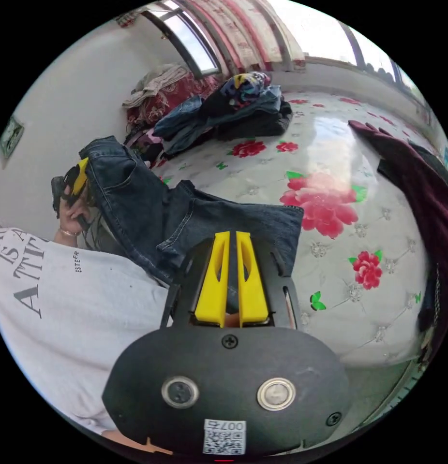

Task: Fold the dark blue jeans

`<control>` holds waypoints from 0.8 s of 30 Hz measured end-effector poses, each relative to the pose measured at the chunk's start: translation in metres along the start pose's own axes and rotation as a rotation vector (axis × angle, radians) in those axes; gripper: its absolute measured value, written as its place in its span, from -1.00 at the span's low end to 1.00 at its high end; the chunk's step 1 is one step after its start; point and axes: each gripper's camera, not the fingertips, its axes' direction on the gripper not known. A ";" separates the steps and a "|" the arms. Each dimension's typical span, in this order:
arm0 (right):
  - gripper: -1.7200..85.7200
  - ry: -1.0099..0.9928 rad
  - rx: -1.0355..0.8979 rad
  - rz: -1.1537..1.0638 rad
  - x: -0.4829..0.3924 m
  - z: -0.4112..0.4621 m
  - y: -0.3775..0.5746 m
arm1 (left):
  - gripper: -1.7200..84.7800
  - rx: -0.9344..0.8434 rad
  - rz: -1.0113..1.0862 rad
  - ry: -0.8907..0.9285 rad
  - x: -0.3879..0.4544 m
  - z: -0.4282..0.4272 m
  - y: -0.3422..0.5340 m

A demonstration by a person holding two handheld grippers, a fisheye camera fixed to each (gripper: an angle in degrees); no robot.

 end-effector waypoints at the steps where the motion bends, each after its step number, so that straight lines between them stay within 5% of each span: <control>1: -0.94 0.000 0.046 0.058 0.019 -0.015 0.004 | -0.86 -0.080 0.070 0.117 0.016 0.047 -0.009; 5: -0.90 0.008 0.184 0.273 0.087 -0.051 0.025 | -0.80 -0.479 0.081 0.410 0.039 0.224 0.014; 8: -0.86 -0.073 0.193 0.421 0.134 -0.056 0.041 | -0.70 -0.710 0.035 0.413 0.037 0.289 0.046; 12: -0.81 -0.136 0.188 0.507 0.173 -0.052 0.054 | -0.69 -0.660 0.005 0.213 0.001 0.268 0.042; 17: -0.75 -0.221 0.099 0.541 0.221 -0.030 0.039 | -0.65 -0.498 -0.350 -0.147 -0.098 0.195 0.049; 24: -0.76 -0.320 -0.093 0.492 0.245 0.015 -0.013 | -0.63 -0.543 -0.612 -0.049 -0.153 0.227 0.088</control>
